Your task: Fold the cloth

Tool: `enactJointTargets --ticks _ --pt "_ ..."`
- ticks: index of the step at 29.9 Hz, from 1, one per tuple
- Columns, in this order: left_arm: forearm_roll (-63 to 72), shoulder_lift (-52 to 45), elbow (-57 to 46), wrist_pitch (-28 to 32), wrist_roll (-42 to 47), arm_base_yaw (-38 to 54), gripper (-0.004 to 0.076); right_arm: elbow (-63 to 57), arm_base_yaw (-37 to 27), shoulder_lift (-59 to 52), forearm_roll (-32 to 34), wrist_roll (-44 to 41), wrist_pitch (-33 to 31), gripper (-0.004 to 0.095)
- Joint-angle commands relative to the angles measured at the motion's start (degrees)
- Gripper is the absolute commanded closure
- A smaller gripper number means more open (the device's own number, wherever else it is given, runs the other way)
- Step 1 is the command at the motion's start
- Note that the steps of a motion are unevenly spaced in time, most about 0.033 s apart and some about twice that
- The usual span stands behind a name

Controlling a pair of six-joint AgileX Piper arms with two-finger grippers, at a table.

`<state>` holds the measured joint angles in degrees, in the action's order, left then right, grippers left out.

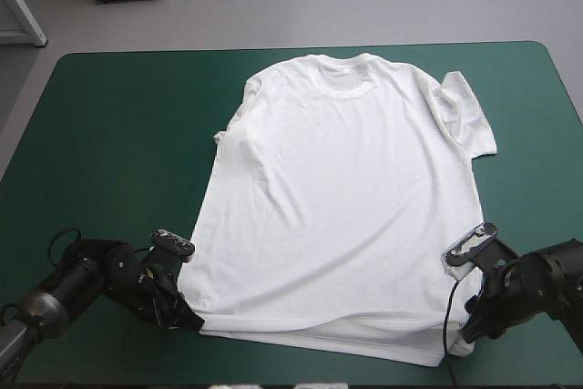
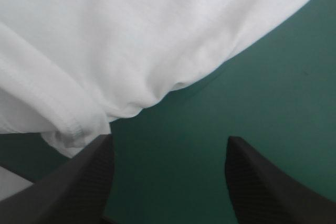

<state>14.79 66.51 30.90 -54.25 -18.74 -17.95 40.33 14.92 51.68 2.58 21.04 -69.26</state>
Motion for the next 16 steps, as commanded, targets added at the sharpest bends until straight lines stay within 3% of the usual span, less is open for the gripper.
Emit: enactJointTargets --ticks 1,7,16 --pt "2.8 0.8 0.4 1.0 -0.4 -0.4 0.0733 1.5 0.0 -0.1 -2.6 0.9 -1.6 0.0331" --pt "2.7 0.8 2.6 0.5 -1.7 -0.4 0.0733 1.5 0.0 -0.3 -9.6 1.9 -2.4 0.0331" --pt "2.7 0.8 3.3 0.5 -1.8 -0.4 0.0733 -4.4 0.0 -0.1 -9.0 3.3 -1.1 0.0331"
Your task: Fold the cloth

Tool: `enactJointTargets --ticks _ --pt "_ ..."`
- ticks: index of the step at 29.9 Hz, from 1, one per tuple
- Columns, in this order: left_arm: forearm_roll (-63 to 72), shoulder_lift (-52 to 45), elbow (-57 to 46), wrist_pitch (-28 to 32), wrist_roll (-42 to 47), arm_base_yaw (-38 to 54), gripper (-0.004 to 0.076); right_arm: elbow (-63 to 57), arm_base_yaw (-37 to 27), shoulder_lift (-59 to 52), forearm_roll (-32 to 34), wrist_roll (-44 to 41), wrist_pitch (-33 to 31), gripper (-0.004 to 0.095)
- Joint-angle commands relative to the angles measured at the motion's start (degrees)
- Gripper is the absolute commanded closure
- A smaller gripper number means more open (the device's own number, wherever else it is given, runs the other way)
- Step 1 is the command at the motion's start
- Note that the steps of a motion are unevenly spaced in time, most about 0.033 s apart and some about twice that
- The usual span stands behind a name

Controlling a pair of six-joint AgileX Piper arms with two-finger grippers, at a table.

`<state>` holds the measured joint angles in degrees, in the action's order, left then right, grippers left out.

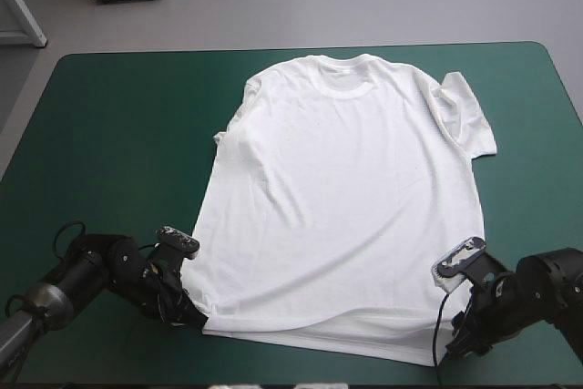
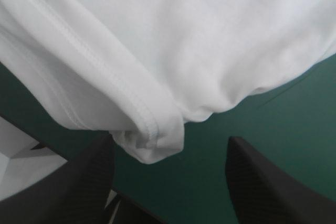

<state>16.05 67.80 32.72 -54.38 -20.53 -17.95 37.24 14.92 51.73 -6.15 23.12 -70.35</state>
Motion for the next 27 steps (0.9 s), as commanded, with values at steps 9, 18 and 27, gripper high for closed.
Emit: enactJointTargets --ticks 9,18,27 --pt "1.5 -0.4 1.5 0.2 0.0 -0.4 0.0733 -6.3 0.0 1.1 -2.3 1.8 5.5 0.0384" --pt "1.5 -0.4 1.5 -1.0 0.0 -0.4 0.0733 -6.4 0.0 11.8 -7.3 4.0 11.2 0.0573" --pt "1.4 -0.4 4.1 -4.0 -0.3 -0.4 0.0733 -4.8 0.0 15.7 -8.6 5.6 12.2 0.0923"
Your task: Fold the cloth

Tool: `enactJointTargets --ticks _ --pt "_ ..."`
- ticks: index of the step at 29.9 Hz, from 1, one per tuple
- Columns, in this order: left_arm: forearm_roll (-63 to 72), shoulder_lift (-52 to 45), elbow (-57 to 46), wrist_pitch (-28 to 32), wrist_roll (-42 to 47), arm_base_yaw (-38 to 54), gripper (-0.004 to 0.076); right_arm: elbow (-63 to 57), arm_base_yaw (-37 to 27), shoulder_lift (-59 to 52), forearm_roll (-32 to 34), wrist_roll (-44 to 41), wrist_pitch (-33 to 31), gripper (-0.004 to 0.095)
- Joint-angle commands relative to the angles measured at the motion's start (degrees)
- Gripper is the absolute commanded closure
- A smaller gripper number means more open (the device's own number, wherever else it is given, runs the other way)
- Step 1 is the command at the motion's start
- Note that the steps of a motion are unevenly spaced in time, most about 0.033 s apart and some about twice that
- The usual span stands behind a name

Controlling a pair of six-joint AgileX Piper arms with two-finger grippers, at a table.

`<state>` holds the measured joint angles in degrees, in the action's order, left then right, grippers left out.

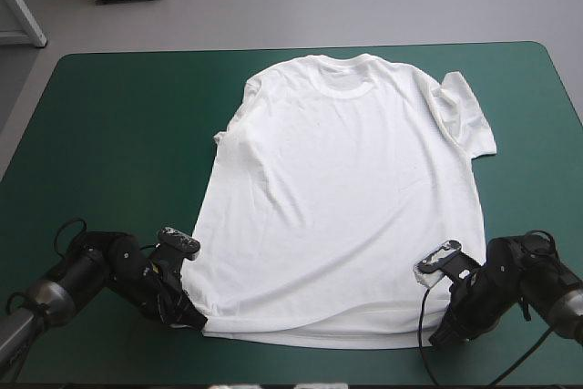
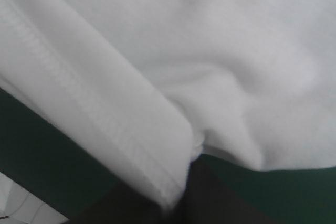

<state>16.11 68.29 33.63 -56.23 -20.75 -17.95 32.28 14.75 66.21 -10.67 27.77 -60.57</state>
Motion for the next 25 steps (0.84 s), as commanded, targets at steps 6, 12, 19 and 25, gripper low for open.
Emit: enactJointTargets --ticks 6,12,19,25 --pt "1.1 -3.1 17.3 -6.9 0.1 -0.4 0.0733 12.2 0.2 -0.5 -1.4 -1.4 -2.6 0.0923" --pt "0.8 -4.5 36.1 -12.2 0.4 -0.4 0.0733 34.5 0.2 -1.1 5.6 -6.2 -10.1 0.0923" --pt "-1.8 -3.6 65.3 -8.5 0.2 -0.4 0.0733 64.6 0.2 -0.4 10.7 -9.6 -6.5 0.0924" --pt "-5.4 0.2 91.3 0.9 -3.9 -0.4 0.0733 89.6 0.2 3.0 14.9 -10.2 1.7 0.0925"
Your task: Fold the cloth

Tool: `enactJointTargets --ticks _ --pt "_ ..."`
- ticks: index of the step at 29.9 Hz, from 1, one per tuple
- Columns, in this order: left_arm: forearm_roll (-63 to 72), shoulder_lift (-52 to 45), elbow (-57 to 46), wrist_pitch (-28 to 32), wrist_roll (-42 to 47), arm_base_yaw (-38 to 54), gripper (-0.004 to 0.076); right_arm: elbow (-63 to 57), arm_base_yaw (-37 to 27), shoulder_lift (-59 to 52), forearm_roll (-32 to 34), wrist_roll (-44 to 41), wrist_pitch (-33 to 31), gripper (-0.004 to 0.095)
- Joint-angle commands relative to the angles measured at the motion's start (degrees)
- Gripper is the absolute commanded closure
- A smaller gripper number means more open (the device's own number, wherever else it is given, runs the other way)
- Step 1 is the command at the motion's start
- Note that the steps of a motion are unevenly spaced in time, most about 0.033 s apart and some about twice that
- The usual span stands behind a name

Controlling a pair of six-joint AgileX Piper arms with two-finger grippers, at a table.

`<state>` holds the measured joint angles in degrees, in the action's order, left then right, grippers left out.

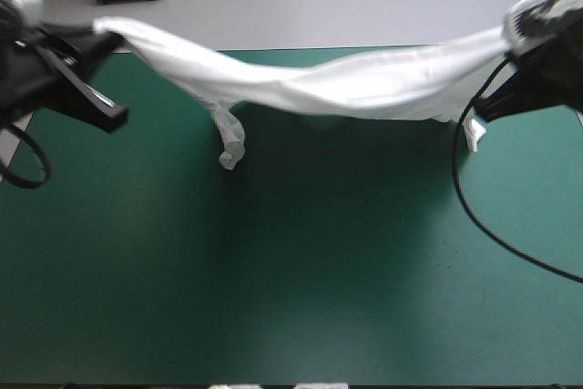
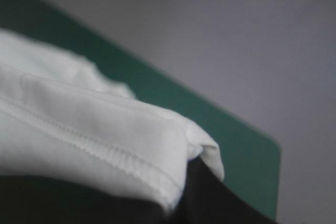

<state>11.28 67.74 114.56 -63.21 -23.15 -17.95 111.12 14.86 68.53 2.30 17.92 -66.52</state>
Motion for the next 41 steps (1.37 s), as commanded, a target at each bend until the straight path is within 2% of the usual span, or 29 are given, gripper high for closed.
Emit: enactJointTargets --ticks 1,5,9,14,20,25,27,30,34,36,39,41 --pt "-1.1 1.5 14.1 9.0 -1.9 -0.4 0.0733 14.8 0.1 1.4 1.9 -0.3 8.9 0.0925" --pt "-1.5 3.2 24.5 12.3 -3.6 -0.4 0.0733 27.3 0.1 2.9 1.0 0.1 12.4 0.0925" --pt "0.9 2.9 28.8 13.0 -3.6 -0.4 0.0733 34.1 0.1 2.3 -1.2 0.3 13.0 0.0925" --pt "1.0 1.8 29.4 13.3 -3.6 -0.4 0.0733 34.3 0.1 0.4 -4.2 0.3 12.7 0.0925" --pt "-0.4 4.6 29.4 13.1 -3.2 -0.4 0.0733 26.6 0.1 1.6 -1.4 -1.0 12.9 0.0925" --pt "-4.1 10.3 29.4 14.8 -2.6 -0.4 0.0733 22.1 0.1 7.3 0.4 -2.0 17.7 0.0925" --pt "-7.2 13.8 29.4 18.2 -1.4 -0.4 0.0733 22.8 -0.1 11.2 1.6 -3.1 20.7 0.0925" --pt "-11.8 19.0 29.4 26.6 -0.7 -0.4 0.0733 25.5 -1.5 18.0 2.8 -4.6 25.3 0.0925" --pt "-18.6 26.6 29.4 41.4 1.2 -0.3 0.0732 34.1 -7.1 28.2 -2.3 -4.8 30.5 0.0925" --pt "-21.2 29.6 29.4 49.5 3.0 0.5 0.0732 39.4 -10.1 33.0 -7.0 -4.4 33.9 0.0925" --pt "-18.6 33.2 29.4 64.1 6.6 3.7 0.0732 47.9 -13.5 39.9 -11.5 -2.8 38.6 0.0926" --pt "-17.5 35.2 30.6 70.1 9.8 5.6 0.0732 53.0 -14.9 42.7 -12.5 -1.1 41.1 0.0925"
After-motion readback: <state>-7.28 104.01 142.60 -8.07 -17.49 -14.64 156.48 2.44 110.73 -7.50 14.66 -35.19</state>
